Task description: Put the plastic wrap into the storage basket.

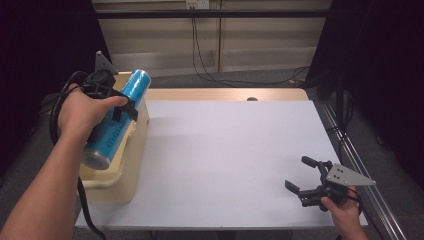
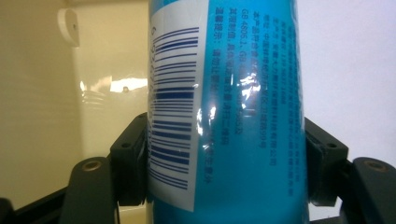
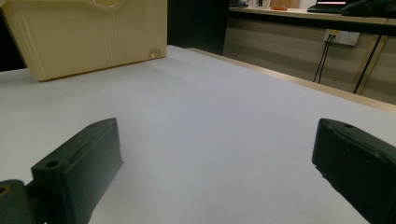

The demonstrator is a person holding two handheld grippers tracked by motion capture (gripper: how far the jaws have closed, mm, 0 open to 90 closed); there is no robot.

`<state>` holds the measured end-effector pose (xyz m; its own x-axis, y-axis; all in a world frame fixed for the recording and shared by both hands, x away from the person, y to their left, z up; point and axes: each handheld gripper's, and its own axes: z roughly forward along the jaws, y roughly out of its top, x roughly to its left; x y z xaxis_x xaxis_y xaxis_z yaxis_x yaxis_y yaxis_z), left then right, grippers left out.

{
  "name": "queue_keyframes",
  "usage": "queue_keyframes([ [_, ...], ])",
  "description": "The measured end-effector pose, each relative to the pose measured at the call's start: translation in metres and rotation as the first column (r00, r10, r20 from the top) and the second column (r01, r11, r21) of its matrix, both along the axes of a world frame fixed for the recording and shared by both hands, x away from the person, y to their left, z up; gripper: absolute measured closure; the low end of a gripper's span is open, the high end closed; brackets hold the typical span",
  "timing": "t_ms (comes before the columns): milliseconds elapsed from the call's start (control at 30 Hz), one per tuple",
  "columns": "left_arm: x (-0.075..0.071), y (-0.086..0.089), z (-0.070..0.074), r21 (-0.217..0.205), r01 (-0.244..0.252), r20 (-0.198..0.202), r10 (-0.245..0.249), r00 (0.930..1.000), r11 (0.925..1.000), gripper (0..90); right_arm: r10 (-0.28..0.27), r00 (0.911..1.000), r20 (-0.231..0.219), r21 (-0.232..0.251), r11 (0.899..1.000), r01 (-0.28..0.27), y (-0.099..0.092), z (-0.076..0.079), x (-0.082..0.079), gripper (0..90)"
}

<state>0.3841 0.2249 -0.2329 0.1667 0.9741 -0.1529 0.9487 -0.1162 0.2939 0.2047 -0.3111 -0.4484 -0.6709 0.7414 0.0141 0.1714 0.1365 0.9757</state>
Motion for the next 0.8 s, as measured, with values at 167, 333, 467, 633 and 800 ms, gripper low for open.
queue_keyframes([
  [167, -0.005, 0.004, 0.002, -0.001, -0.011, 0.006, 0.011, 0.9999, 0.9999, 32.2, -0.002, 1.0000, 0.001, -0.001, 1.000, 0.002, 0.000, 0.000, 0.000, 0.6],
  [333, -0.011, 0.013, 0.008, -0.006, -0.033, 0.008, 0.033, 0.9994, 0.9994, 32.2, 0.001, 1.0000, 0.001, 0.001, 1.000, -0.001, 0.000, 0.000, 0.001, 0.7],
  [467, -0.014, 0.019, 0.012, 0.004, -0.042, 0.016, 0.042, 0.9990, 0.9991, 32.2, 0.000, 1.0000, 0.001, -0.001, 1.000, 0.000, 0.000, 0.000, 0.000, 0.6],
  [633, -0.020, 0.026, 0.017, -0.005, -0.055, 0.025, 0.055, 0.9982, 0.9985, 32.2, 0.000, 1.0000, 0.001, 0.000, 1.000, 0.000, 0.000, 0.000, 0.001, 0.6],
  [800, -0.027, 0.035, 0.019, -0.002, -0.069, 0.028, 0.069, 0.9972, 0.9976, 32.2, -0.002, 1.0000, 0.003, -0.001, 1.000, 0.002, 0.000, 0.000, 0.001, 0.6],
])
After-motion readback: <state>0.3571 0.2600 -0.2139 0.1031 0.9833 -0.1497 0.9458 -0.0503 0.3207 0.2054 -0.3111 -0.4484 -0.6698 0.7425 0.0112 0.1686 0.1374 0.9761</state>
